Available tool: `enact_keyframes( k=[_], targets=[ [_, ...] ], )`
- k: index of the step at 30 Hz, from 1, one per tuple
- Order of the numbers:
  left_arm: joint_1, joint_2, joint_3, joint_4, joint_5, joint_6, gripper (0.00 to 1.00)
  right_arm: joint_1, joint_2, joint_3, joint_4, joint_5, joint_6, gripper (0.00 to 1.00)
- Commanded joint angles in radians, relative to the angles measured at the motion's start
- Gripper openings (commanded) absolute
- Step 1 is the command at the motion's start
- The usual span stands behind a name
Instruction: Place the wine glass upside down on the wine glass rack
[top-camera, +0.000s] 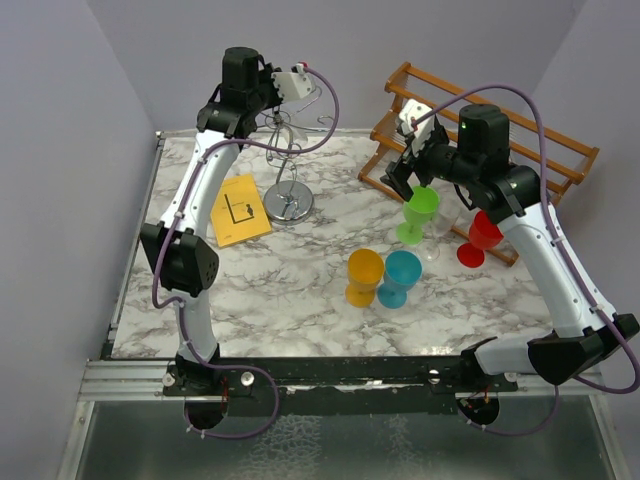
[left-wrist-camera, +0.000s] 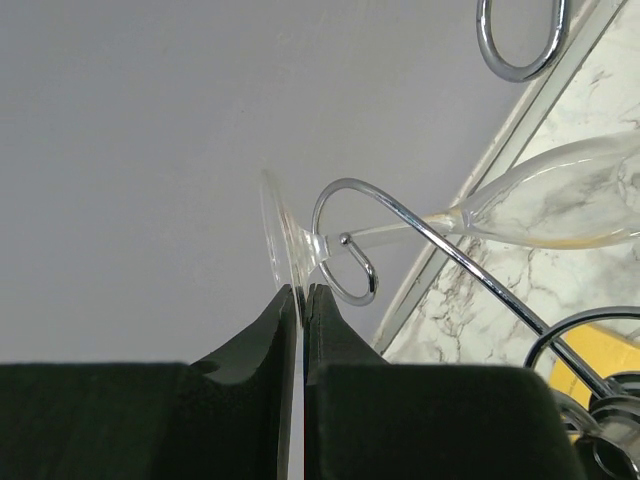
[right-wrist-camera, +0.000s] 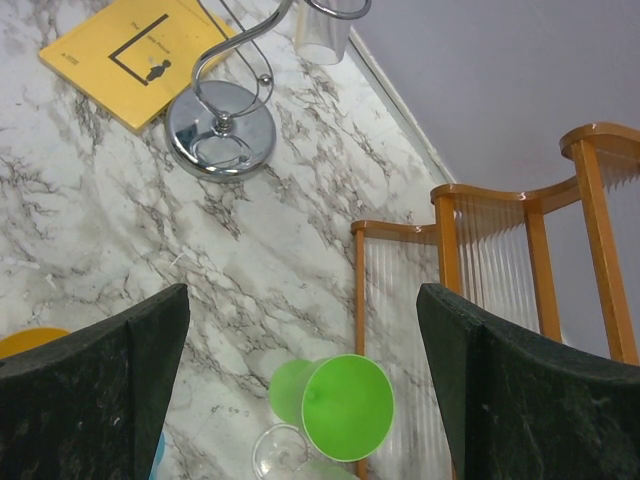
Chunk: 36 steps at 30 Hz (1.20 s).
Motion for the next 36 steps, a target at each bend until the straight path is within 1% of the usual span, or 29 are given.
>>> enact_keyframes(
  k=[1,15,27,31,34,36],
  targets=[
    [0.001,-0.077,-0.016,0.005,0.026,-0.029,0.00,0.002,-0.031,-0.014,0.028,0.003,-0.012,0.95],
    [0.000,-0.100,-0.048,-0.019,-0.001,-0.064,0.01,0.002,-0.044,-0.026,0.033,0.001,-0.010,0.96],
    [0.000,-0.119,-0.062,-0.049,0.008,-0.089,0.13,0.002,-0.045,-0.030,0.036,0.002,-0.009,0.96],
    [0.000,-0.131,-0.072,-0.049,0.008,-0.095,0.20,0.002,-0.045,-0.029,0.036,0.003,-0.008,0.96],
    [0.000,-0.143,-0.088,-0.039,0.007,-0.099,0.27,0.002,-0.046,-0.031,0.037,0.006,-0.010,0.96],
    [0.000,-0.152,-0.097,-0.035,0.007,-0.101,0.29,0.002,-0.046,-0.033,0.038,0.006,-0.010,0.96]
  ],
)
